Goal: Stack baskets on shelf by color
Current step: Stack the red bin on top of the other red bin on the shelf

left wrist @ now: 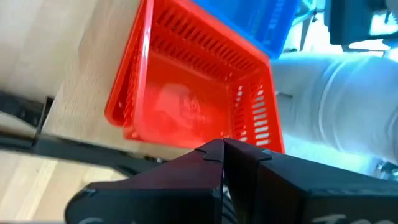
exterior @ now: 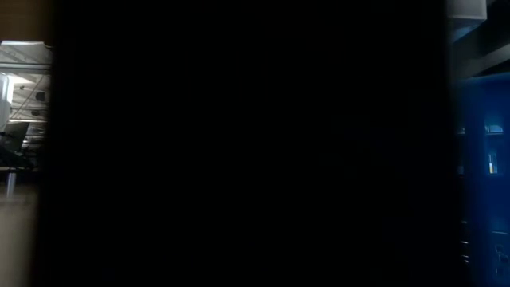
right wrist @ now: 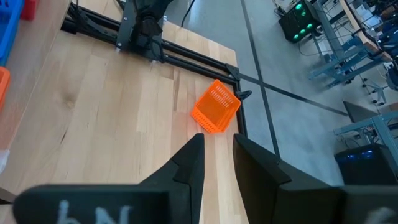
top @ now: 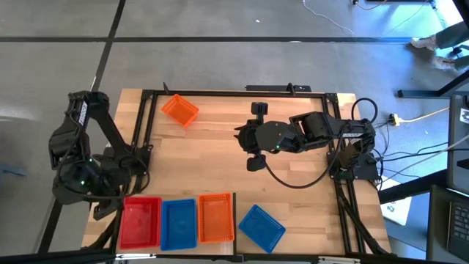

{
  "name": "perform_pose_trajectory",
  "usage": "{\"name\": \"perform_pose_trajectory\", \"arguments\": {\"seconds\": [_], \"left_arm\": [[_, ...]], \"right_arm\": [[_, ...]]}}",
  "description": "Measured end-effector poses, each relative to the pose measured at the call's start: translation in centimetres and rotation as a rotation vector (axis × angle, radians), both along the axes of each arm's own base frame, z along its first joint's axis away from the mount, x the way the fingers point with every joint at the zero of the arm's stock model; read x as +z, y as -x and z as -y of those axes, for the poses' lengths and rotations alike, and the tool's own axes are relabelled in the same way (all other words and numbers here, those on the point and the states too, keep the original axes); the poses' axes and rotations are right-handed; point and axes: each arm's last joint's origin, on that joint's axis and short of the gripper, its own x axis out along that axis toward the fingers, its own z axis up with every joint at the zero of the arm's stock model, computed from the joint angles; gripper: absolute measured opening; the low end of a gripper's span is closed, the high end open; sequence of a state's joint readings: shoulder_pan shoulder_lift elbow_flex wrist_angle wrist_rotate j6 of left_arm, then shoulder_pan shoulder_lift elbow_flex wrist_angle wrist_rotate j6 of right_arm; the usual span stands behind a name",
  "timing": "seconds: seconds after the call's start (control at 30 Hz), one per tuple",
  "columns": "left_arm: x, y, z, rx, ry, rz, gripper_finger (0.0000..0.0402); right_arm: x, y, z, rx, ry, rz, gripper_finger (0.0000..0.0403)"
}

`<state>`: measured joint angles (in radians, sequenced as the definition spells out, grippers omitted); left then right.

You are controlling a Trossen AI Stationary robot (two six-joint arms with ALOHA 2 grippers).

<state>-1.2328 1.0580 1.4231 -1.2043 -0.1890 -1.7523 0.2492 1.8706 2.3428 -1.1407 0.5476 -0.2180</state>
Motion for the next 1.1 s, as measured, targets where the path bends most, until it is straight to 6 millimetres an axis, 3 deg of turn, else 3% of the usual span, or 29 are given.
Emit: {"name": "perform_pose_trajectory", "arguments": {"seconds": [0.27, 0.47, 0.63, 0.8, 1.1], "left_arm": [[-0.2, -0.8, -0.5, 0.009, 0.015, -0.106, 0.0000], [0.5, -0.8, -1.0, -0.101, 0.139, -0.195, 0.0000], [1.4, -0.3, -3.2, -0.010, 0.101, 0.041, 0.0000], [2.1, 0.2, -5.5, 0.008, -0.003, 0.303, 0.0000], [2.2, 0.3, -6.0, -0.006, -0.073, 0.381, 0.0000]], "right_arm": [[0.1, -0.1, 0.0, 0.000, -0.003, 0.009, 0.0087], [0.4, -0.4, -0.2, 0.067, -0.073, 0.044, 0.0087], [1.4, -1.3, 0.0, 0.191, -0.185, 0.164, 0.0087], [2.5, -1.8, 0.4, 0.209, -0.211, 0.280, 0.0087], [2.5, -1.9, 0.9, 0.185, -0.230, 0.283, 0.0087]]}}
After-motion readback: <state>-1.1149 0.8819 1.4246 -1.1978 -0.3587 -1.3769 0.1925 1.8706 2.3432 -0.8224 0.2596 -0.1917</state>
